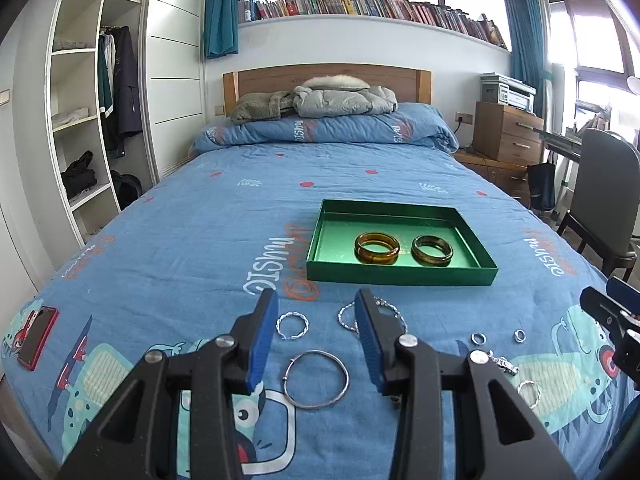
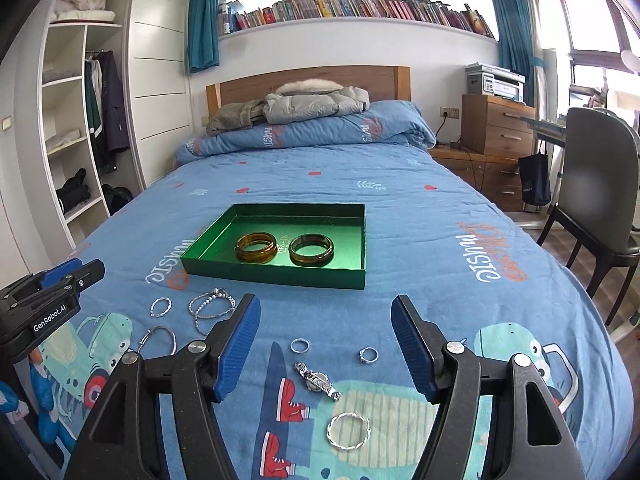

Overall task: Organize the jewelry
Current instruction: 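Withdraw both tools from the tray back toward the jewelry, then grasp the beaded bracelet with the left tool while the right tool grasps the twisted silver ring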

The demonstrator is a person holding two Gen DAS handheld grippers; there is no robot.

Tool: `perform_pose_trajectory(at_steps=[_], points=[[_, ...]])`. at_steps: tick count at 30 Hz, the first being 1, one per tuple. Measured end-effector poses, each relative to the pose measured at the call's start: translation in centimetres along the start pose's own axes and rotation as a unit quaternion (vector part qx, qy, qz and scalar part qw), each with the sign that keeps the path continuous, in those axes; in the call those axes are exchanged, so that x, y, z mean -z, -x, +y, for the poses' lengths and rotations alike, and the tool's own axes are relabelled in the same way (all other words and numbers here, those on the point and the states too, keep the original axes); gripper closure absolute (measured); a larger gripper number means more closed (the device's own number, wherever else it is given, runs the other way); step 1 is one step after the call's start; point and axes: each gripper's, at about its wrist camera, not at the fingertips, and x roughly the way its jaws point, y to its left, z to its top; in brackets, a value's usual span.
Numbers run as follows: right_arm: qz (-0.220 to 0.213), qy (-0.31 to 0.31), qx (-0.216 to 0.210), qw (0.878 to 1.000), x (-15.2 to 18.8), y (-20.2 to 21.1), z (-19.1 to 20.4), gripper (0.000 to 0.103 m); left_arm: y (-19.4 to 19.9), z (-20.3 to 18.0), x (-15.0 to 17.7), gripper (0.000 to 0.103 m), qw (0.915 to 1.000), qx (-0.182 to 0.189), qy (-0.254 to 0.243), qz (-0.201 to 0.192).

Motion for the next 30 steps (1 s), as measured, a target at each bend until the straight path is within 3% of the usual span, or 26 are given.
perform_pose_trajectory(at_steps=[10, 17, 25, 30], points=[[-0.016, 0.007, -0.004, 1.000, 2.4, 5.4, 0.2, 0.036, 5.1, 1.5, 2.5, 0.065, 0.9999, -0.004, 0.005, -0.011], [-0.014, -0.014, -0.006, 1.000, 5.2, 7.5, -1.5, 0.036, 6.2, 3.7, 5.4, 0.065, 0.9997, -0.016, 0.005, 0.018], [0.029, -0.040, 0.001, 0.999, 8.7, 5.2, -4.0, 0.041, 4.0, 3.5, 9.1, 0.065, 0.9972, 0.002, 0.006, 0.075], [0.054, -0.049, -0.001, 0.997, 9.9, 2.7, -4.9, 0.046, 2.2, 1.8, 9.6, 0.065, 0.9967, 0.008, 0.000, 0.080]])
